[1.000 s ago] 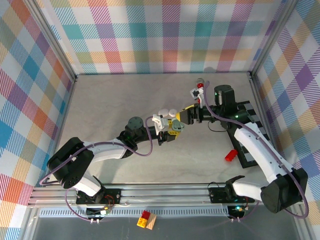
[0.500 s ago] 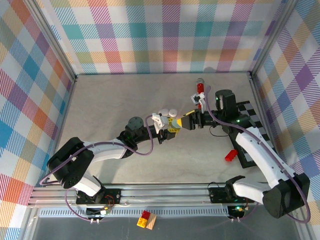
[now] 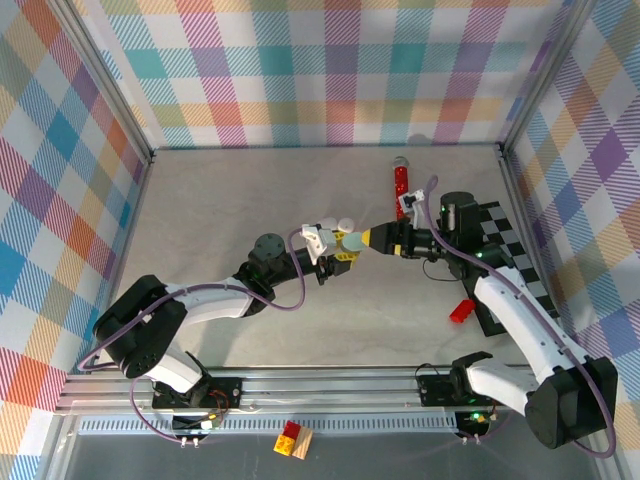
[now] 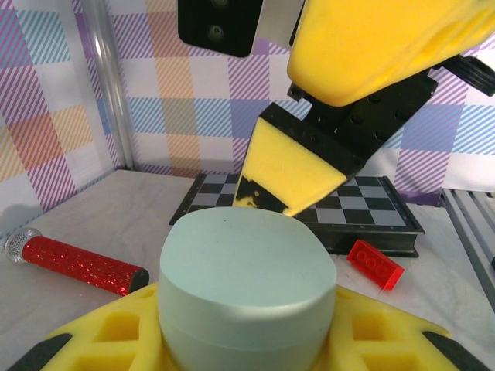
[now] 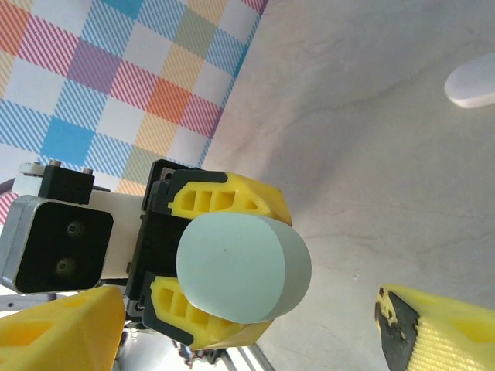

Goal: Insert the wireless bluetooth earbuds into the charging case

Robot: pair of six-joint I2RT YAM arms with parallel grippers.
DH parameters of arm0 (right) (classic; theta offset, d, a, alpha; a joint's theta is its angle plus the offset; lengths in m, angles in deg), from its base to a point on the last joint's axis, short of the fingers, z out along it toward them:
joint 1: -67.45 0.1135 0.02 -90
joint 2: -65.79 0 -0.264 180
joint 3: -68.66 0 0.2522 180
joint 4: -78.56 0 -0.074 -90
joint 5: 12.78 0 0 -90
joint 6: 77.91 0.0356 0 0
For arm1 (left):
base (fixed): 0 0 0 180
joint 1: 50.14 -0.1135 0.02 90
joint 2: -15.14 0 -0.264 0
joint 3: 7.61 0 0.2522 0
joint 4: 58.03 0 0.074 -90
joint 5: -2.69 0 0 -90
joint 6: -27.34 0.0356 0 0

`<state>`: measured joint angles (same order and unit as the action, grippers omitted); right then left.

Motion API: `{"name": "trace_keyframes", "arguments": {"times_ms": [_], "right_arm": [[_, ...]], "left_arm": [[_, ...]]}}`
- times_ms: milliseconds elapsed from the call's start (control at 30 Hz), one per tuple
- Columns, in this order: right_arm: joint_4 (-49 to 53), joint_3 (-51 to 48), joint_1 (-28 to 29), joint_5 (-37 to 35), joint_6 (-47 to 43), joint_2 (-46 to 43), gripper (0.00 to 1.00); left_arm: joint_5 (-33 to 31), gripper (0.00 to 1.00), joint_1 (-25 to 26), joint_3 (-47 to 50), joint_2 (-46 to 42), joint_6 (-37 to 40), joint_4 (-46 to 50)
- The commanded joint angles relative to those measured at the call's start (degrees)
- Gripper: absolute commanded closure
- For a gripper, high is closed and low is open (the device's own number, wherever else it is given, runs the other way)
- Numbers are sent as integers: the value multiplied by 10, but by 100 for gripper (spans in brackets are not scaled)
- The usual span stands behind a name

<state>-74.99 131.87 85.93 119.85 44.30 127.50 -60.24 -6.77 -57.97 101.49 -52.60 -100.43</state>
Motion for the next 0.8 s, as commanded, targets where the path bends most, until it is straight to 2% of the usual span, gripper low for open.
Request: {"name": "trace_keyframes", "arguments": {"times_ms": [0,133,400,633,767], "right_arm": [[-86,-17,1,56,81,10,16],[-187,-41,4,114,168,37,21],[-275,-56,21,139,227,57,32],[-277,-52,21,137,232,61,53],[-280,-55,21,124,236,67,71]], "left_arm": [[-2,67,5,-1,-16,-5,-38],[-3,67,4,-1,-15,-7,-46],[0,67,5,-5,-15,-8,-40],[4,67,5,-9,-8,-10,-45],[5,67,5,-8,-9,-9,-45]]}}
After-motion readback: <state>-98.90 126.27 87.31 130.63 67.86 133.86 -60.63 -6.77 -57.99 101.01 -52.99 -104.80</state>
